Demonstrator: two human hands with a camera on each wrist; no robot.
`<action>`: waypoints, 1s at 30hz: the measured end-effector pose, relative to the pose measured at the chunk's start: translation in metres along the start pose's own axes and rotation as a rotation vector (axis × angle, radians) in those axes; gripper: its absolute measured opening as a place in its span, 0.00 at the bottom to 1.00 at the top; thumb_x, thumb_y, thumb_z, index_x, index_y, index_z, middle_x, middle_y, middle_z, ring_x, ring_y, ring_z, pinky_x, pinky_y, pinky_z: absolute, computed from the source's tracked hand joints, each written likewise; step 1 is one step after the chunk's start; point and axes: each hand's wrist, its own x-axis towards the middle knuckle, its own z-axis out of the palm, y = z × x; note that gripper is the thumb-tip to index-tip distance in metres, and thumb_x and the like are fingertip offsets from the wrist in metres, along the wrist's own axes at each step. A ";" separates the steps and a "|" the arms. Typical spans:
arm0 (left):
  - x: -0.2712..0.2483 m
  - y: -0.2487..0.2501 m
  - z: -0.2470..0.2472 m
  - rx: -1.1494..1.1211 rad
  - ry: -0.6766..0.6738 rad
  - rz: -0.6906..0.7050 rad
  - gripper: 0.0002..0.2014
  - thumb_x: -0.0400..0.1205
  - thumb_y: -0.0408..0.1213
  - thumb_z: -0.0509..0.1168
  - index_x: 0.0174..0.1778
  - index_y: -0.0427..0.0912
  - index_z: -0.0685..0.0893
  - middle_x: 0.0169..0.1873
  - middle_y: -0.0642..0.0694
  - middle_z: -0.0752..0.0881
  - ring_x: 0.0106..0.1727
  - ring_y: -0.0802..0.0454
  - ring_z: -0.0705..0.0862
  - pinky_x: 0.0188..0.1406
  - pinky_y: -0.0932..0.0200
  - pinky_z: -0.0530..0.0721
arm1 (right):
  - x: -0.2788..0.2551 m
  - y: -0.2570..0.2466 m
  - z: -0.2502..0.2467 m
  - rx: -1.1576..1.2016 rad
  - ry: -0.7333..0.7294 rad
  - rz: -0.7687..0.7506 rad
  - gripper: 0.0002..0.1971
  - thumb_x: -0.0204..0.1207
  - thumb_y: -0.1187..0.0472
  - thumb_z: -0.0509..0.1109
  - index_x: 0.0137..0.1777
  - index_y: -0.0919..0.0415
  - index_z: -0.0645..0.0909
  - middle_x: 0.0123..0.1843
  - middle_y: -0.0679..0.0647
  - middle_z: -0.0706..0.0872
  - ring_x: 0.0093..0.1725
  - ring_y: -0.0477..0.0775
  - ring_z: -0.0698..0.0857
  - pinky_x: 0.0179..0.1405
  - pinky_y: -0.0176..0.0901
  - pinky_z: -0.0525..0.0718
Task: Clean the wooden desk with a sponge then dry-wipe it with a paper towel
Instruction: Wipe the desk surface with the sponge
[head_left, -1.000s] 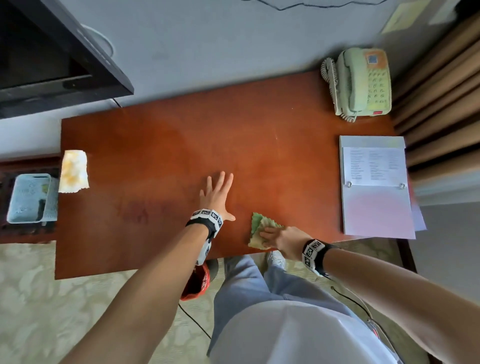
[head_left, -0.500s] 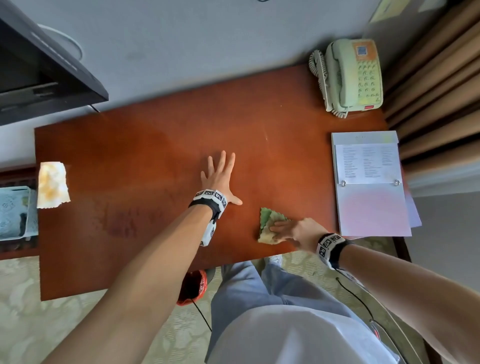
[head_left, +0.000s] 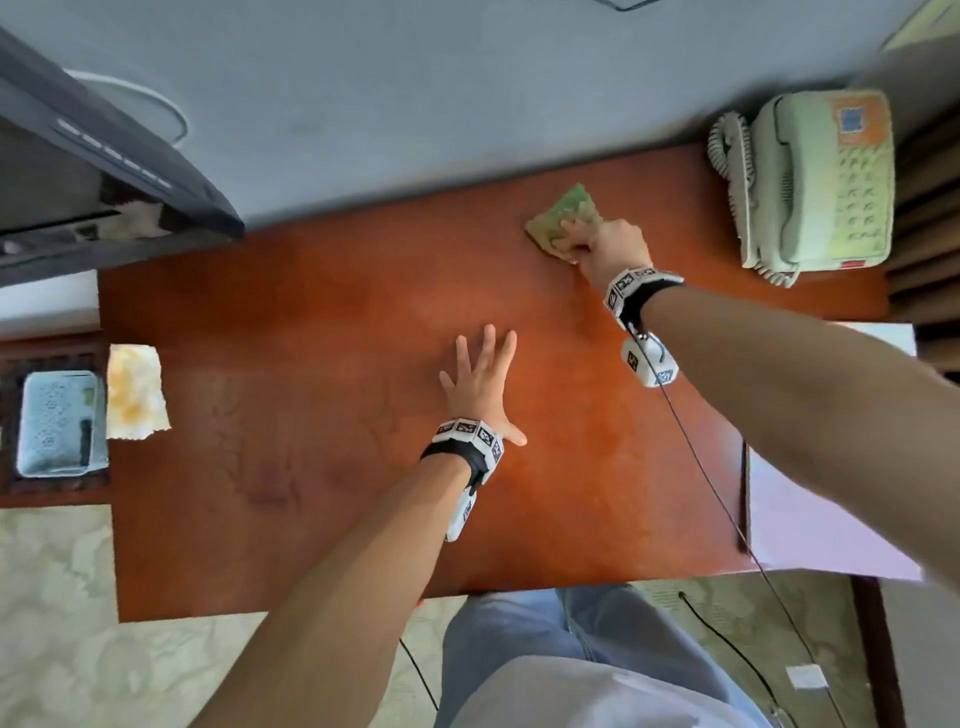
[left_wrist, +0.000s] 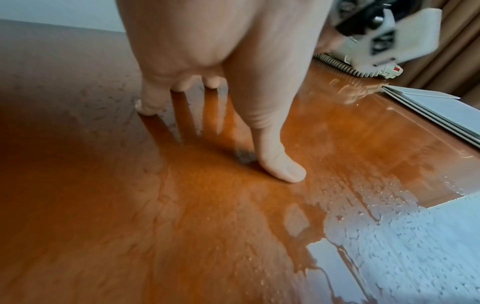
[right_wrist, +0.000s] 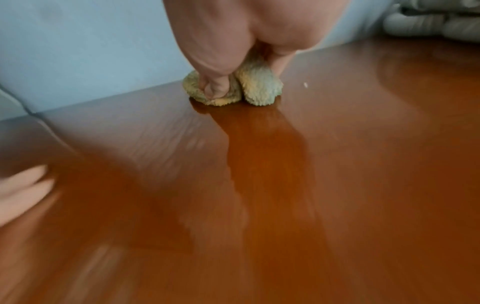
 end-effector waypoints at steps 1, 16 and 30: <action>0.000 0.000 0.000 0.011 -0.001 0.000 0.79 0.53 0.53 0.90 0.86 0.65 0.35 0.87 0.58 0.32 0.88 0.36 0.34 0.76 0.17 0.57 | 0.022 -0.003 -0.004 -0.032 0.010 -0.001 0.13 0.79 0.47 0.71 0.63 0.39 0.87 0.61 0.59 0.89 0.56 0.68 0.87 0.60 0.50 0.83; 0.002 -0.001 -0.001 0.001 -0.018 -0.017 0.79 0.52 0.53 0.90 0.85 0.66 0.34 0.86 0.59 0.30 0.88 0.36 0.34 0.77 0.17 0.58 | 0.010 0.004 0.011 -0.027 0.113 0.039 0.16 0.78 0.51 0.70 0.65 0.42 0.85 0.53 0.60 0.91 0.49 0.69 0.88 0.54 0.58 0.87; -0.026 0.036 -0.008 0.171 -0.077 -0.080 0.78 0.56 0.54 0.89 0.86 0.60 0.32 0.86 0.55 0.30 0.87 0.32 0.33 0.78 0.16 0.52 | -0.316 0.079 0.069 0.099 -0.041 -0.095 0.15 0.76 0.53 0.74 0.60 0.37 0.88 0.70 0.39 0.83 0.65 0.46 0.86 0.54 0.48 0.89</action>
